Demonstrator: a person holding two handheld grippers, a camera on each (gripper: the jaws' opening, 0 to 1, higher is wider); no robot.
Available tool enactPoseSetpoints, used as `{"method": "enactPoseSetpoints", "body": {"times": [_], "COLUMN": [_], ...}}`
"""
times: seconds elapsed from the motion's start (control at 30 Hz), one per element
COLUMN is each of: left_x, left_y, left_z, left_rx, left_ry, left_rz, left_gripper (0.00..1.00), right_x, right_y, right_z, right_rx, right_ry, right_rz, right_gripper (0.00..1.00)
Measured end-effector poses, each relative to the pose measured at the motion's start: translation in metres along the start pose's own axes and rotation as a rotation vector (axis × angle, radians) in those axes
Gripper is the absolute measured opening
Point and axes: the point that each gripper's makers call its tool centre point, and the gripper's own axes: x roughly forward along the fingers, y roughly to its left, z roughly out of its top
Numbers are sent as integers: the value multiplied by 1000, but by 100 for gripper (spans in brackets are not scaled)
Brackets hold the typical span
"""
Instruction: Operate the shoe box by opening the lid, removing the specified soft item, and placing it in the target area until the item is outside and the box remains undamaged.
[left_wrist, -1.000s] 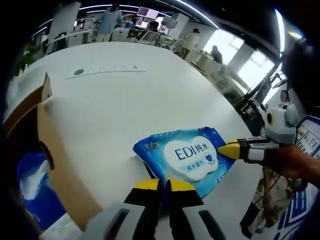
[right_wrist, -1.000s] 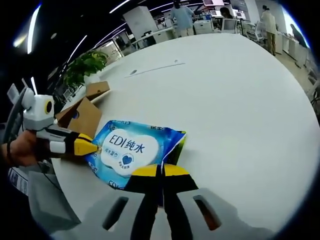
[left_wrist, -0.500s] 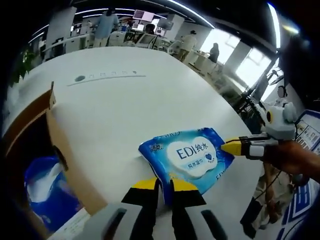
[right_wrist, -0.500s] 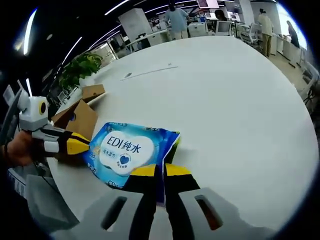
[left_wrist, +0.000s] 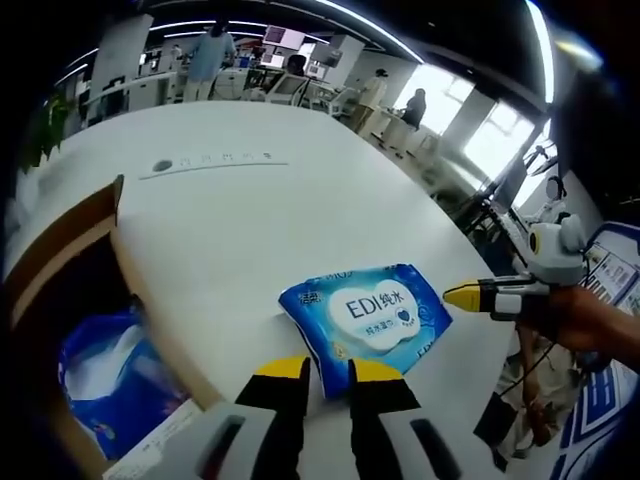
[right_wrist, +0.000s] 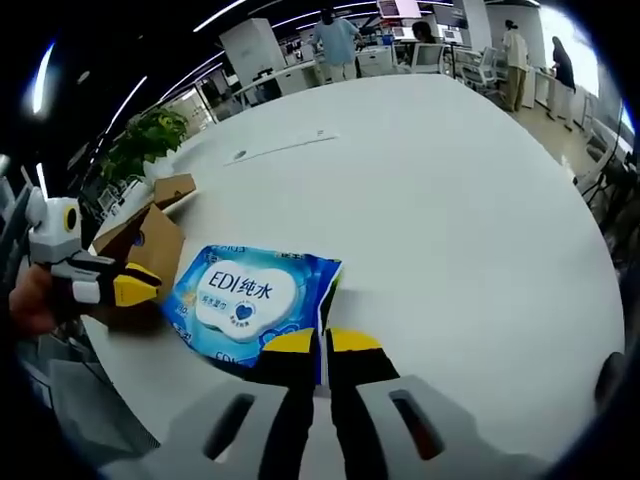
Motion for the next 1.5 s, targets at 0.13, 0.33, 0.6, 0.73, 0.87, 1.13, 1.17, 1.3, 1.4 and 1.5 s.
{"method": "enactPoseSetpoints", "body": {"times": [0.13, 0.33, 0.6, 0.73, 0.87, 1.13, 1.17, 1.3, 1.4, 1.5], "left_x": [-6, -20, -45, -55, -67, -100, -104, -120, -134, -149], "left_y": [-1, 3, 10, 22, 37, 74, 79, 96, 110, 121], "left_z": [9, 19, 28, 31, 31, 27, 26, 18, 14, 7], "left_rx": [0, 19, 78, 100, 124, 144, 144, 133, 112, 107], "left_ry": [-48, -80, -142, -156, -169, -206, -208, -217, -233, -239], "left_rz": [-21, -29, -53, -47, -36, -14, -9, 12, 34, 58], "left_gripper": [17, 18, 23, 26, 28, 31, 31, 34, 36, 38], "right_x": [-4, -10, -13, -12, -13, -8, -8, -4, -1, 5], "right_y": [10, 25, 52, 65, 90, 122, 127, 142, 154, 172], "right_z": [8, 20, 31, 35, 39, 37, 37, 38, 37, 36], "right_rx": [-10, -12, -40, -47, -101, -191, -198, -208, -231, -246], "right_ry": [-18, -55, -81, -87, -92, -78, -78, -76, -68, -59], "right_rz": [5, 7, 31, 44, 88, 138, 144, 170, 187, 215], "right_gripper": [5, 9, 13, 16, 18, 25, 25, 25, 25, 26]}}
